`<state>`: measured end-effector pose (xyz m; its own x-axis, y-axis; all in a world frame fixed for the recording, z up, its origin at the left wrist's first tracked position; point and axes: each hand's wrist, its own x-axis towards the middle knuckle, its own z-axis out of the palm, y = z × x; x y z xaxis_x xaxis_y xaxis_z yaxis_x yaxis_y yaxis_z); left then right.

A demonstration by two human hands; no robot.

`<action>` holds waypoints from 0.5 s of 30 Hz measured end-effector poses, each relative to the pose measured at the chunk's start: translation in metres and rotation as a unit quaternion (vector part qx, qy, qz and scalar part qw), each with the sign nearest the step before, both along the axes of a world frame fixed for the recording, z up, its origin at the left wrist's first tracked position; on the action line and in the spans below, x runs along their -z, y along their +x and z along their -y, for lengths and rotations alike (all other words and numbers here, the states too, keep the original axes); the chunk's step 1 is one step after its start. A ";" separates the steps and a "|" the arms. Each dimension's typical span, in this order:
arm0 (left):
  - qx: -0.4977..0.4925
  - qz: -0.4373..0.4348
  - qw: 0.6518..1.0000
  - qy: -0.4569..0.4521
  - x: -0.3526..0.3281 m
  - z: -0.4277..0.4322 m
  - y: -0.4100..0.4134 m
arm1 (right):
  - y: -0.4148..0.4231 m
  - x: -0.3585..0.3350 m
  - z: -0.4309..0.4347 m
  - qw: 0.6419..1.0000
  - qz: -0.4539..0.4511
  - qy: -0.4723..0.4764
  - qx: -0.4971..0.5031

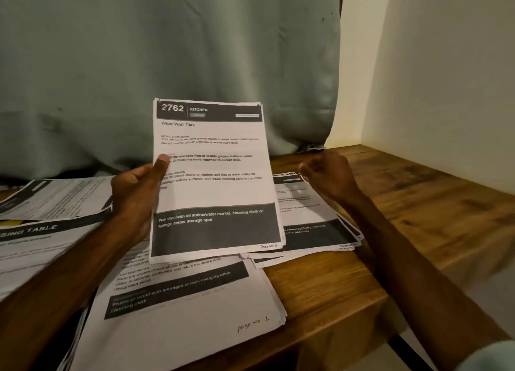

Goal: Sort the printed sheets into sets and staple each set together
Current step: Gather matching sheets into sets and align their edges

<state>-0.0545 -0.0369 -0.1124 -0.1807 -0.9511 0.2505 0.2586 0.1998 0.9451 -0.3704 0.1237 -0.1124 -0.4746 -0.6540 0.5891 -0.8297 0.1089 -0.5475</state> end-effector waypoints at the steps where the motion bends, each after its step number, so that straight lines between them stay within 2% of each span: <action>1: -0.006 0.006 1.000 0.001 0.001 0.002 0.001 | -0.007 0.003 0.001 0.999 -0.018 0.035 0.033; 8: -0.009 0.022 1.000 0.004 0.003 0.008 0.004 | -0.039 0.021 0.003 0.967 0.069 0.233 0.078; 11: -0.003 0.019 1.000 0.006 0.003 0.008 0.004 | -0.066 0.038 0.015 0.960 0.084 0.257 0.078; 15: 0.004 0.018 1.000 0.011 0.004 0.006 0.003 | -0.043 0.021 0.006 0.957 0.113 0.251 0.087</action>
<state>-0.0512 -0.0434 -0.1160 -0.1959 -0.9551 0.2221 0.2265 0.1763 0.9579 -0.4132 0.1176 -0.1337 -0.6803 -0.7273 0.0901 -0.6415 0.5315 -0.5532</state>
